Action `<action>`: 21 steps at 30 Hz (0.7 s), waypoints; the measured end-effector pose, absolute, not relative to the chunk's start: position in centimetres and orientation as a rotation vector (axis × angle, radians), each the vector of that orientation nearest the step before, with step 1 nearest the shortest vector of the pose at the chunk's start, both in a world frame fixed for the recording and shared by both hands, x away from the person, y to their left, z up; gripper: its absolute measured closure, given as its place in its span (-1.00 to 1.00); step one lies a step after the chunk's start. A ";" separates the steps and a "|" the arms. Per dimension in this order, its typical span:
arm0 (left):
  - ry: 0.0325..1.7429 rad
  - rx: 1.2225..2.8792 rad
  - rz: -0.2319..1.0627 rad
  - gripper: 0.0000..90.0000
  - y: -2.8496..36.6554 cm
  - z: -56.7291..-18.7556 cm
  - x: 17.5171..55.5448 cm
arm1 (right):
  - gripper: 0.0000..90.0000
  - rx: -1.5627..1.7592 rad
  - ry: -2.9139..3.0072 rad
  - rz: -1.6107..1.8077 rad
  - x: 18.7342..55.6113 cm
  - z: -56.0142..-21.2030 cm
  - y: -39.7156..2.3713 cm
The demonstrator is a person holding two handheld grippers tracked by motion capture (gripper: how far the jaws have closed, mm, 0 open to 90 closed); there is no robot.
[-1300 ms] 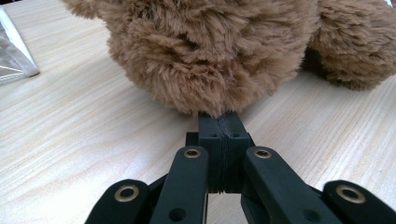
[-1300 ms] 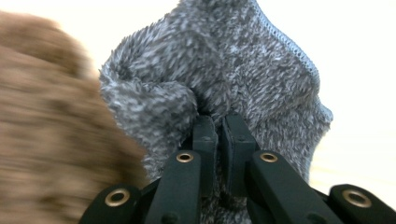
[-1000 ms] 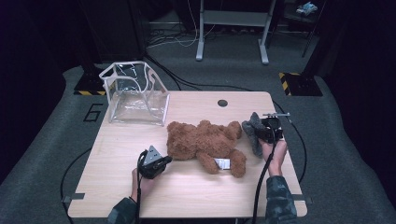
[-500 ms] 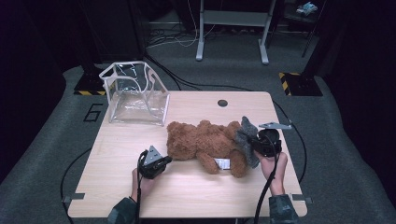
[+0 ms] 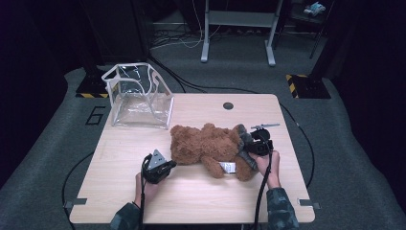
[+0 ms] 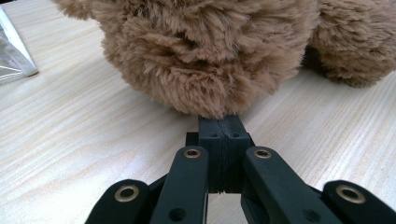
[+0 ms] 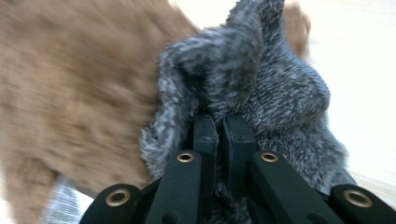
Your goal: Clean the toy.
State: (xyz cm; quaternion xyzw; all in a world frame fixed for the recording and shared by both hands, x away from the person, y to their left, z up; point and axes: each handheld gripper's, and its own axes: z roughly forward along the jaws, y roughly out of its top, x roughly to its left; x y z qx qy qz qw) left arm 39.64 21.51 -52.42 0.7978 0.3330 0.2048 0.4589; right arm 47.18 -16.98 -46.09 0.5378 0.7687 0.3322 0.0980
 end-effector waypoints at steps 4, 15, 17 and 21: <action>0.825 1.954 0.507 0.99 21.5 -52.5 39.6 | 0.90 1.626 2.330 0.859 47.9 -47.9 -16.9; 0.831 1.946 0.511 0.99 21.4 -52.5 39.6 | 0.90 1.630 2.142 1.025 46.0 -44.2 -19.8; 0.827 1.957 0.500 0.99 21.5 -52.4 39.6 | 0.90 1.587 2.123 1.105 45.6 -42.9 -19.6; 0.823 1.963 0.501 0.99 21.5 -52.4 39.6 | 0.90 1.567 2.149 1.133 45.9 -42.5 -18.1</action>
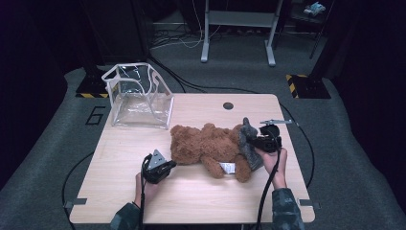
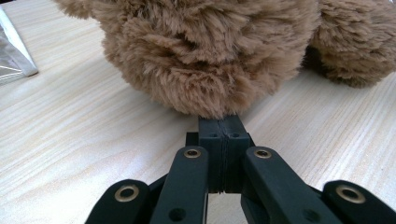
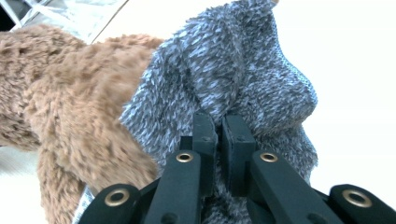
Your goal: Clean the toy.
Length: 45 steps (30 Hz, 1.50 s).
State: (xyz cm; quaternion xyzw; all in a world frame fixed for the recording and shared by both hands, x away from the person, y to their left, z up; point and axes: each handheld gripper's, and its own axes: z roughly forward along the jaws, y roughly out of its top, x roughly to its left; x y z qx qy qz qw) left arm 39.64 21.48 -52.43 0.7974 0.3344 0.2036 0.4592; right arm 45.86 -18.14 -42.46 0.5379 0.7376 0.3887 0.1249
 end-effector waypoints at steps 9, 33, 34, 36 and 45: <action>0.821 1.967 0.503 0.99 21.5 -52.4 39.7 | 0.91 1.639 2.279 0.952 47.8 -47.1 -16.6; 0.830 1.958 0.492 0.99 21.4 -52.5 39.6 | 0.90 1.596 2.177 1.025 46.5 -43.9 -16.4; 0.825 1.963 0.499 0.99 21.4 -52.4 39.6 | 0.90 1.583 2.181 1.030 46.6 -44.2 -16.5; 0.830 1.962 0.491 0.99 21.4 -52.5 39.6 | 0.90 1.609 2.183 1.025 46.7 -44.7 -16.5; 0.831 1.961 0.490 0.99 21.4 -52.5 39.6 | 0.90 1.682 2.259 0.836 46.9 -48.1 -16.7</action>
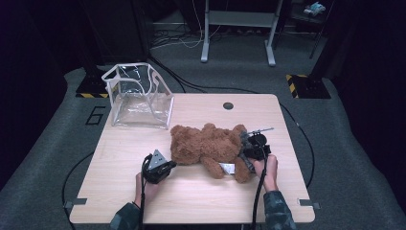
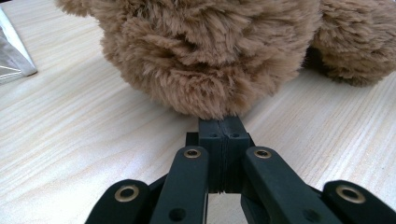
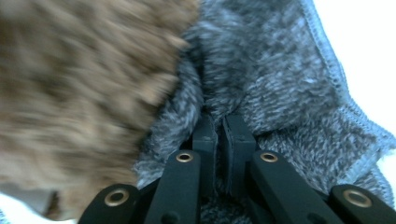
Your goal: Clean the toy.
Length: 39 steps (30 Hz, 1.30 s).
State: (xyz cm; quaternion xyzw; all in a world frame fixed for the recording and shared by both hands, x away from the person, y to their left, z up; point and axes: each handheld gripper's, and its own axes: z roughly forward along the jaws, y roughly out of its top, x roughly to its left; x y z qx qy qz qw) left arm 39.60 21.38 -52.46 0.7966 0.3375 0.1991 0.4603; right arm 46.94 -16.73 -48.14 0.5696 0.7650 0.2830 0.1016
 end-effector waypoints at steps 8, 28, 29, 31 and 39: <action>0.828 1.961 0.493 0.99 21.4 -52.5 39.6 | 0.90 1.550 2.145 0.960 43.4 -43.3 -17.2; 0.826 1.962 0.490 0.99 21.4 -52.5 39.6 | 0.20 1.422 2.210 0.806 40.9 -46.3 -12.7; 0.825 1.962 0.490 0.99 21.3 -52.5 39.6 | 0.31 1.424 2.206 0.802 41.0 -46.5 -12.7; 0.825 1.962 0.491 0.99 21.3 -52.5 39.6 | 0.62 1.434 2.213 0.824 41.0 -46.9 -12.7; 0.826 1.966 0.493 0.99 21.3 -52.5 39.6 | 0.73 1.372 2.218 0.779 38.5 -46.1 -12.7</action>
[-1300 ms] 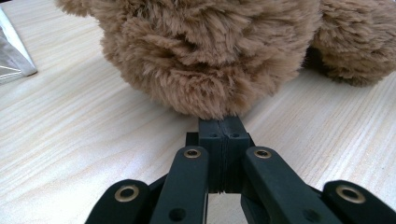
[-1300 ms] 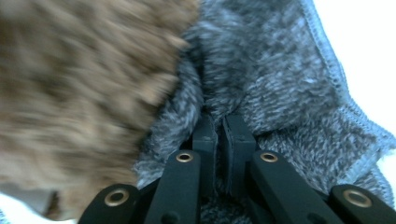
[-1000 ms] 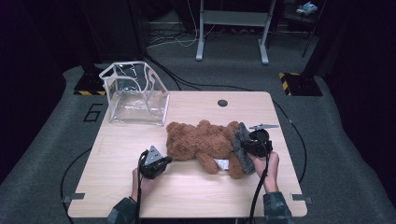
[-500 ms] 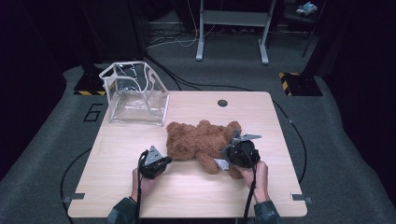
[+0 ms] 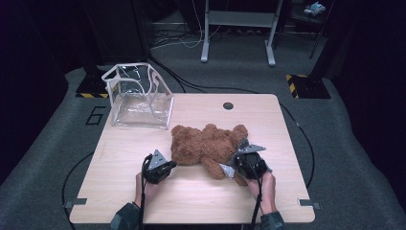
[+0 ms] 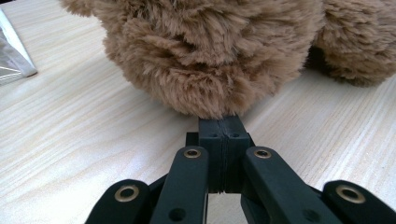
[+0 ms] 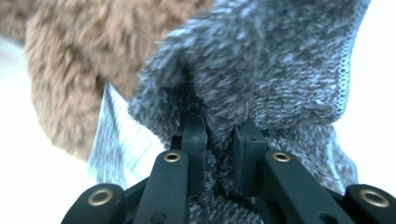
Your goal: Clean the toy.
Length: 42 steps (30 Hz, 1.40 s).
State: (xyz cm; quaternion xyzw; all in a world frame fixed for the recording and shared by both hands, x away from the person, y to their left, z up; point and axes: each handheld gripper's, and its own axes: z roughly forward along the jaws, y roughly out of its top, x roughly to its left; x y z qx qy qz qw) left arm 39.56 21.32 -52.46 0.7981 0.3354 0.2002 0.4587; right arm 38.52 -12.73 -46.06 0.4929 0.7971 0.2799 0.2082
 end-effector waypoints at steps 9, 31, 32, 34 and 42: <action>0.824 1.968 0.496 0.99 21.3 -52.5 39.6 | 0.77 1.380 2.276 0.654 36.0 -46.1 -14.9; 0.829 1.958 0.490 1.00 21.4 -52.5 39.6 | 0.78 1.377 2.241 0.772 37.4 -47.4 -12.4; 0.828 1.958 0.489 1.00 21.4 -52.5 39.6 | 0.78 1.367 2.247 0.765 37.0 -47.4 -12.6; 0.827 1.961 0.490 1.00 21.3 -52.5 39.6 | 0.78 1.368 2.254 0.745 36.1 -47.5 -13.1; 0.814 1.973 0.498 0.99 21.3 -52.4 39.6 | 0.78 1.404 2.266 0.747 34.8 -46.5 -14.4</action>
